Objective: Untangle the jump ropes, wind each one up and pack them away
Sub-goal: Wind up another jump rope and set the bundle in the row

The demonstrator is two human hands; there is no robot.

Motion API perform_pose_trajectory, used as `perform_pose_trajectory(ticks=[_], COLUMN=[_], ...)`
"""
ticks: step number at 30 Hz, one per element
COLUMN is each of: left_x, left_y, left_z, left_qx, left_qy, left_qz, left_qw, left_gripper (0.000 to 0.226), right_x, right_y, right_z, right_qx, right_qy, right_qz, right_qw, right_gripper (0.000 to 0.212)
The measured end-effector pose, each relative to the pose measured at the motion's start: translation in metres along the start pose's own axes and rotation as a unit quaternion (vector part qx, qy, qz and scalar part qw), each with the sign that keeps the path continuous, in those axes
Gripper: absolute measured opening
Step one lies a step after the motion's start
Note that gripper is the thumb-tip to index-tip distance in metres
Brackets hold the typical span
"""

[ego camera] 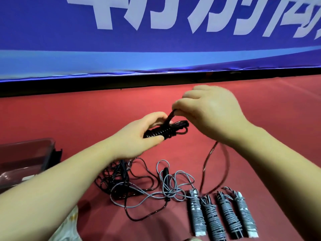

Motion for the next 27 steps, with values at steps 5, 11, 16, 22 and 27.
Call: perform_pose_trajectory(ticks=[5, 11, 16, 22, 27], left_x=[-0.001, 0.01, 0.009, 0.011, 0.009], left_y=[-0.005, -0.002, -0.005, -0.008, 0.001], left_z=[0.013, 0.008, 0.008, 0.007, 0.003], left_qx=[-0.005, 0.092, 0.103, 0.073, 0.035], left_qy=[-0.04, 0.282, 0.397, 0.542, 0.619], left_qz=[0.032, 0.093, 0.158, 0.104, 0.02], left_qw=[0.999, 0.95, 0.898, 0.831, 0.785], left_gripper=[0.055, 0.042, 0.037, 0.05, 0.053], right_x=[0.006, -0.024, -0.061, -0.063, -0.053], right_y=[0.0, 0.026, 0.038, 0.016, 0.014], right_z=[0.0, 0.01, -0.002, -0.011, 0.01], right_qx=[0.123, -0.006, -0.106, -0.354, -0.338], right_qy=[0.105, 0.006, -0.112, -0.558, -0.66], right_qz=[0.035, 0.107, 0.123, 0.062, -0.032], right_qw=[0.986, 0.994, 0.98, 0.748, 0.67], right_gripper=[0.012, 0.029, 0.04, 0.028, 0.012])
Point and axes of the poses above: each hand's wrist, its own y-axis away from the middle knuckle, its own x-axis out of the back of the hand, z = x × y, the point moved 2 cm from there along -y, towards the middle knuckle, and after that the axes turned 9 degrees about -y, right-handed, at the moved point
